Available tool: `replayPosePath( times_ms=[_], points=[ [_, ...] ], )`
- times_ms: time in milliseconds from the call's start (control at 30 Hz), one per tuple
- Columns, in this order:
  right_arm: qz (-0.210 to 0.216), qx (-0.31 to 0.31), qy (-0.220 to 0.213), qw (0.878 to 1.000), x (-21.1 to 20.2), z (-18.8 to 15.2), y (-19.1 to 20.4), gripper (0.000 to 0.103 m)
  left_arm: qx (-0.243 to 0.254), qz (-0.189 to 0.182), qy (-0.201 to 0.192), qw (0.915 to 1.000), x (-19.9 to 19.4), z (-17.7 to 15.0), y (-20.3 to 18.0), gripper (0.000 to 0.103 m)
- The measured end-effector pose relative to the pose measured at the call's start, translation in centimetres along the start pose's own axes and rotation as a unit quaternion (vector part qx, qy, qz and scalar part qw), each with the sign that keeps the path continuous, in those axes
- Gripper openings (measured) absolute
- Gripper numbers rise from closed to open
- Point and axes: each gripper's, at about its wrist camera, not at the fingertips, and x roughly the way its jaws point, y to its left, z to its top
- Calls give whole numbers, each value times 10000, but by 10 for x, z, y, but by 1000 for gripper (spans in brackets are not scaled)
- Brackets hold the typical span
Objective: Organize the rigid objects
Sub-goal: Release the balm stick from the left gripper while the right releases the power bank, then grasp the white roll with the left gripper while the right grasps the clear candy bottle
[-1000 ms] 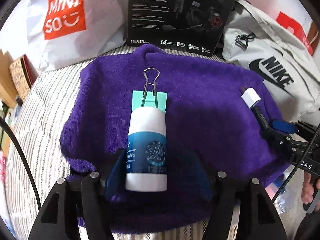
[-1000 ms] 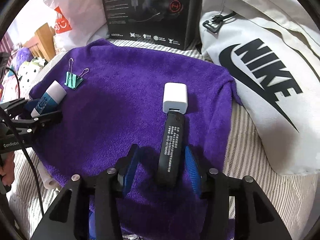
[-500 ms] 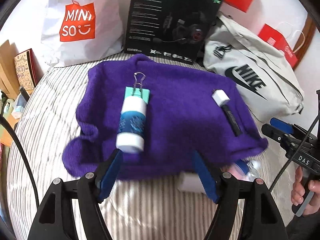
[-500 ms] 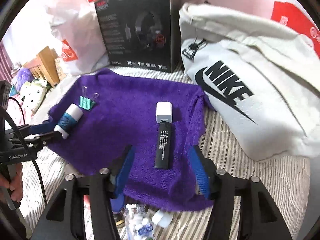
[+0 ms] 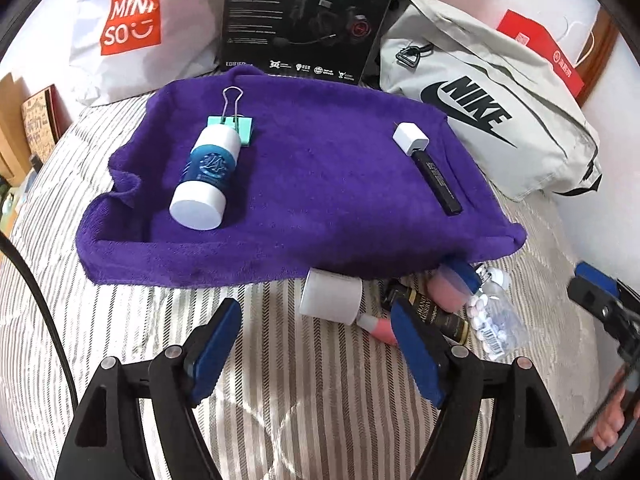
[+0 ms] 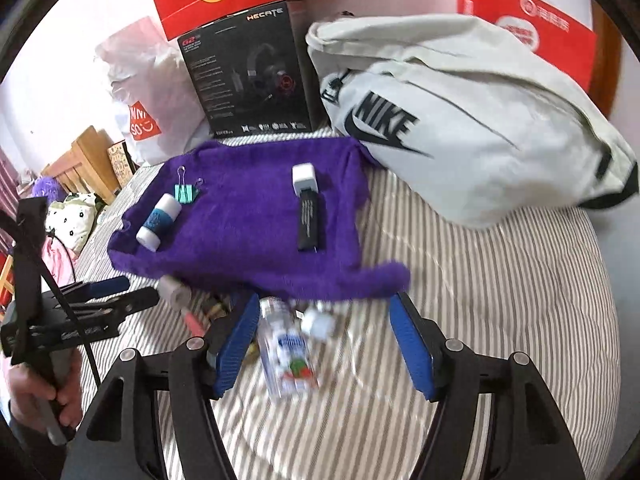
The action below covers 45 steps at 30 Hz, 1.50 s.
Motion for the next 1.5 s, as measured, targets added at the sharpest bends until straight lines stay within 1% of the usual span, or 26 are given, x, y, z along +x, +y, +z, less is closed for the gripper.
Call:
replayPosePath(
  times_ms=[167, 333, 400, 433, 467, 600, 633, 733, 900, 1033, 1133, 1367, 1500],
  points=[
    [-18, 101, 121, 9999, -3, -23, -11, 67, 166, 31, -11, 9999, 10, 0, -4, 74],
    [20, 236, 276, 9993, 3, -37, -19, 67, 465, 260, -10, 9986, 19, 0, -12, 74],
    [15, 270, 320, 9991, 6, -39, -22, 67, 514, 277, -31, 9983, 21, 0, -13, 70],
    [9, 280, 345, 9990, 8, -41, -23, 67, 529, 268, -7, 9982, 23, 0, -13, 66],
    [0, 278, 373, 9989, 10, -42, -23, 67, 542, 271, 6, 9982, 25, 0, -13, 57],
    [-33, 232, 465, 9986, 16, -44, -23, 67, 694, 260, -14, 9972, 28, 0, -15, 37],
    [-24, 222, 481, 9986, 17, -45, -23, 67, 767, 279, -20, 9967, 28, 0, -16, 30],
    [1, 181, 501, 9986, 22, -45, -20, 67, 802, 213, -38, 9965, 25, 0, -17, 30],
    [44, 140, 575, 9982, 34, -39, -12, 67, 767, 225, 32, 9968, 23, -1, -13, 30],
    [238, 73, 555, 9981, 36, -37, -4, 67, 634, 97, 64, 9979, 23, 0, -8, 30],
    [324, -41, 554, 9979, 38, -35, 4, 67, 665, 82, 81, 9977, 23, -1, -9, 30],
    [610, -66, 665, 9959, 46, -31, 16, 67, 640, 18, 116, 9979, 21, -1, -7, 30],
    [789, -60, 814, 9935, 55, -32, 23, 67, 567, -64, 145, 9983, 20, 0, -5, 30]
  ],
)
